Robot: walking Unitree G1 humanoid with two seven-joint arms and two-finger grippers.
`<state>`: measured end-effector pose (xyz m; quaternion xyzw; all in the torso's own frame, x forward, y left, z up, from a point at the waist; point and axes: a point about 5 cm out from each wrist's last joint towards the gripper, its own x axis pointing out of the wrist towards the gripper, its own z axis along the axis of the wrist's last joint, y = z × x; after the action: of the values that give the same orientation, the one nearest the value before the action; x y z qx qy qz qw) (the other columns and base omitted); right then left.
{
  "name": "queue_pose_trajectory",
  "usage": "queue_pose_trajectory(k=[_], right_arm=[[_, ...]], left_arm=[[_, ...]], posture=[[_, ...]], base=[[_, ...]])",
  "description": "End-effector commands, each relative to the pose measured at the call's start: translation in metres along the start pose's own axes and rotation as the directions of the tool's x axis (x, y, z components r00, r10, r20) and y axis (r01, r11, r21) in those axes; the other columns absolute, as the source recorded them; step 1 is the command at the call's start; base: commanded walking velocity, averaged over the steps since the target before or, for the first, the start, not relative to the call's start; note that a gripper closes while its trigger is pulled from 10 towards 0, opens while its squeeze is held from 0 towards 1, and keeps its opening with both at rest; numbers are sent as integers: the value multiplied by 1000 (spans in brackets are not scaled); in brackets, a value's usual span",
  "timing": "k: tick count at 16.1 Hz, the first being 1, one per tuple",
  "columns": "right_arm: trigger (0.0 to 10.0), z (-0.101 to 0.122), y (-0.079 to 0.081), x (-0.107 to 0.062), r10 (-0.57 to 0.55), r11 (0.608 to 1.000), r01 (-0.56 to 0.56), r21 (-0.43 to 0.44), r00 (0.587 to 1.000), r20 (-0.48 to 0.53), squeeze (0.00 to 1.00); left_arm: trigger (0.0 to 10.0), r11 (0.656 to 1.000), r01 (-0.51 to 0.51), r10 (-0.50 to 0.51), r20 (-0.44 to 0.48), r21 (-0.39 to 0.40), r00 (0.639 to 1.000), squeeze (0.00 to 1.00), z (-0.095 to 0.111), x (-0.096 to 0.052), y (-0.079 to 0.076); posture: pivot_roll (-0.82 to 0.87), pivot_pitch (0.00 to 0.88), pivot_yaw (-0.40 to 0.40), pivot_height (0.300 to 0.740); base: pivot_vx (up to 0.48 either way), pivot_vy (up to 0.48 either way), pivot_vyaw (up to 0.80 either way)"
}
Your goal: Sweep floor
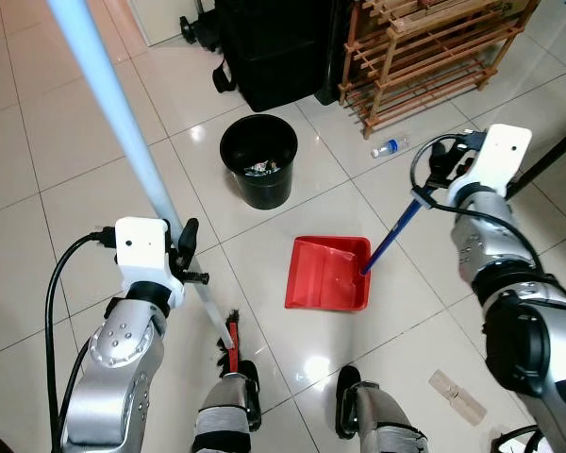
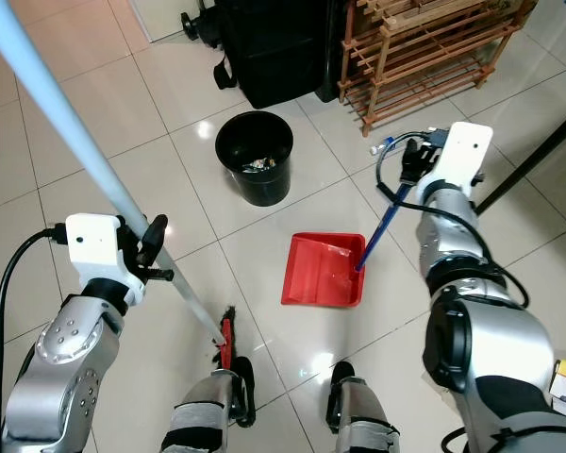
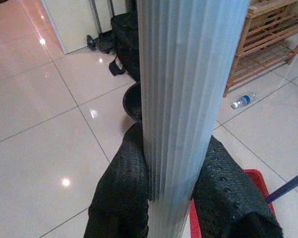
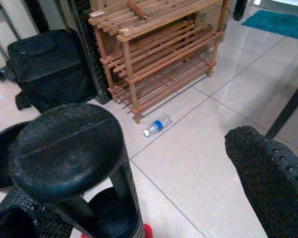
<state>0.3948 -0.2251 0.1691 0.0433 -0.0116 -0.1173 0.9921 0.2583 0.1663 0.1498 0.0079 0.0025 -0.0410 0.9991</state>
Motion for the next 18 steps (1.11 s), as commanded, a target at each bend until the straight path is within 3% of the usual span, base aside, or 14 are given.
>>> queue_pose_trajectory(k=[1, 18], right_arm=[[10000, -7, -2, -3, -11, 1000, 11, 16, 1000, -7, 0], [10000, -33, 16, -14, 30, 998, -28, 48, 998, -55, 0]], left_arm=[[10000, 1000, -7, 7, -12, 0, 1000, 0, -2, -1, 2], [10000, 1000, -5, 5, 1, 11, 1000, 0, 0, -1, -1]], posture=[[159, 334, 87, 740], [167, 343, 79, 740]], base=[[0, 0, 0], [0, 0, 0]])
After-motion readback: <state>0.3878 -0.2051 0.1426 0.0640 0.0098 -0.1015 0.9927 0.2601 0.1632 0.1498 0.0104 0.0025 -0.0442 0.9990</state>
